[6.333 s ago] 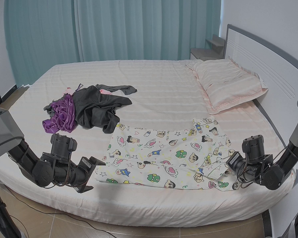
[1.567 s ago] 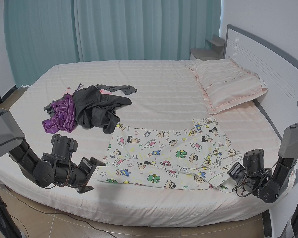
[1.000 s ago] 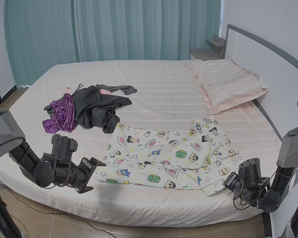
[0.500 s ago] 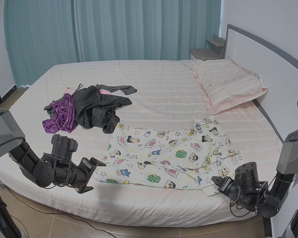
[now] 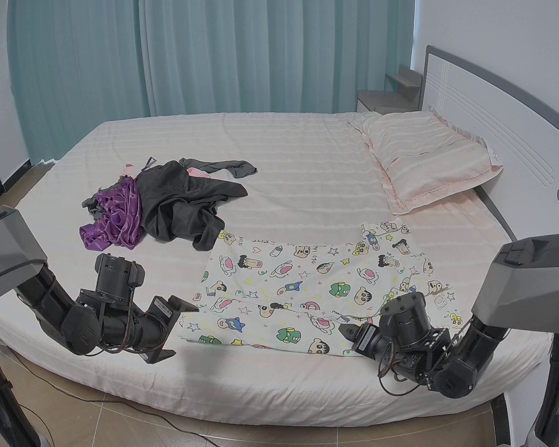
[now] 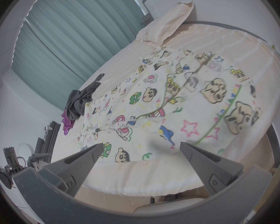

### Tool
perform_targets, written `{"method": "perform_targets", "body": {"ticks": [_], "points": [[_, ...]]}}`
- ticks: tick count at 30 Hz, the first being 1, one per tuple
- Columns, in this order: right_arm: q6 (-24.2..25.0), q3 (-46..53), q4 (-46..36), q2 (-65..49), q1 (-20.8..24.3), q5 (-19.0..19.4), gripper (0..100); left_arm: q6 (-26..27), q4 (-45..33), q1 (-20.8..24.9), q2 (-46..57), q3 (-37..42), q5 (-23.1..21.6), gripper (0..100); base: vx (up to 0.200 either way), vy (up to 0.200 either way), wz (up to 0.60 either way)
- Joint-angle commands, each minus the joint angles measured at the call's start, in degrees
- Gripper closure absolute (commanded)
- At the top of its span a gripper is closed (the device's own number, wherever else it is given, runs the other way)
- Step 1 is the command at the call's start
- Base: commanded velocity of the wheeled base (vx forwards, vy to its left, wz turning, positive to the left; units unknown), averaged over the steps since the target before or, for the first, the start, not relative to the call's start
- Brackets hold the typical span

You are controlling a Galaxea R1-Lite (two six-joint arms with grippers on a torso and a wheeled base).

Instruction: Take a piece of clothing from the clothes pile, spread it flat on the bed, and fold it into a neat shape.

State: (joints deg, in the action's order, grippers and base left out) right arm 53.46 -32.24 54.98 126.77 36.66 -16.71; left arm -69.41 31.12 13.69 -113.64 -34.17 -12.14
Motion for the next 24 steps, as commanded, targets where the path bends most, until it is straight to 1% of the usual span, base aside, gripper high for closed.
{"method": "perform_targets", "body": {"ticks": [1, 7, 10, 12, 17, 19, 21, 24], "points": [[-0.2, -5.7, -2.6, 5.9, 1.8, 1.1, 0, 0.0, 0.3, 0.0, -0.1, 0.2, 0.0, 0, 0.000, 0.000, 0.00], [-0.4, -9.3, -2.7, 7.8, 2.0, 0.9, 0, 0.0, 0.3, 0.0, -0.1, 0.2, 0.0, 0, 0.000, 0.000, 0.00], [-1.5, -10.9, -2.7, 8.8, 1.8, 0.7, 0, 0.0, 0.3, 0.0, -0.1, 0.2, 0.0, 0, 0.000, 0.000, 0.00], [-3.7, -12.8, -2.6, 10.3, 0.7, 0.5, 0, 0.0, 0.3, 0.0, -0.1, 0.2, 0.1, 0, 0.000, 0.000, 0.00], [-6.0, -15.3, -2.7, 11.2, -1.1, 0.4, 0, 0.0, 0.3, 0.0, -0.1, 0.2, 0.0, 0, 0.000, 0.000, 0.00], [-9.9, -17.3, -2.6, 12.8, -3.1, -0.3, 0, 0.0, 0.3, 0.0, -0.2, 0.2, 0.0, 0, 0.000, 0.000, 0.00], [-11.9, -19.1, -2.7, 13.4, -4.2, -1.5, 0, 0.0, 0.3, 0.0, -0.1, 0.2, 0.0, 0, 0.000, 0.000, 0.00], [-12.6, -20.9, -3.2, 13.8, -4.8, -1.6, 0, 0.0, 0.3, 0.0, -0.1, 0.2, 0.0, 0, 0.000, 0.000, 0.00]]}}
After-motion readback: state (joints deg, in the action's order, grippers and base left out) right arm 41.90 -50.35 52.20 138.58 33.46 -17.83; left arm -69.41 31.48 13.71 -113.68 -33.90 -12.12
